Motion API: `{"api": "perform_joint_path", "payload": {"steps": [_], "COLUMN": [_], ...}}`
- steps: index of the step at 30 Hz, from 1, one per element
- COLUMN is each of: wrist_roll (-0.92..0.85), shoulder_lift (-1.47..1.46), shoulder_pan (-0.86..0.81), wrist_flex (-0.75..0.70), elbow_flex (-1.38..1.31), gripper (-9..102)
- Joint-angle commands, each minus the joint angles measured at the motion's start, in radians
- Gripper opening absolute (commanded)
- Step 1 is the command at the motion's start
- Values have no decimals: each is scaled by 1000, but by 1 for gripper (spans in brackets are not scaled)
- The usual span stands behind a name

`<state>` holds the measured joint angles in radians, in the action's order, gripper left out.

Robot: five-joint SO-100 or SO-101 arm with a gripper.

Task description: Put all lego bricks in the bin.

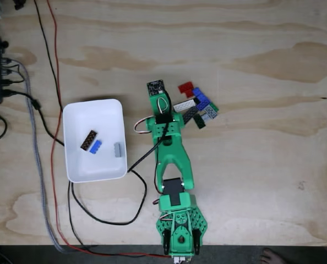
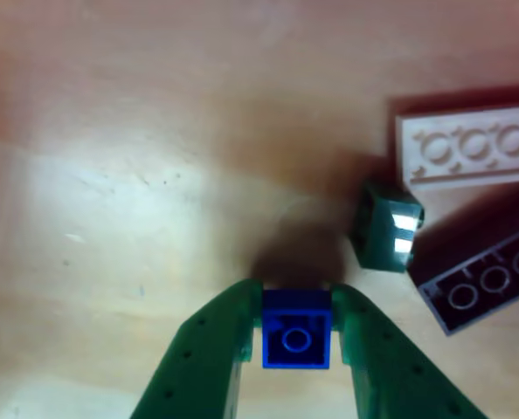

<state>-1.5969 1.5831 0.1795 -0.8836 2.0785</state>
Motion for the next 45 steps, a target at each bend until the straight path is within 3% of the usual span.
{"api": "perform_joint_path", "payload": {"steps": [1,4,7,11,18,22,27,33,35,41,45], "wrist_roll": [244,402,471,528,641,693,762,865,900,1213,1338], "shoulder_lift": [380,595,686,489,167,155,319,495,494,302,201], "shoulder_pan": [91,156,253,399,601,629,506,57,-26,-57,-5], "wrist_flex": [64,61,-109,-287,-341,-325,-265,-202,-221,-74,-71], "elbow_flex": [43,25,-123,-357,-552,-578,-563,-462,-341,-63,-103], "gripper": [0,0,0,0,0,9,25,17,14,14,15]}}
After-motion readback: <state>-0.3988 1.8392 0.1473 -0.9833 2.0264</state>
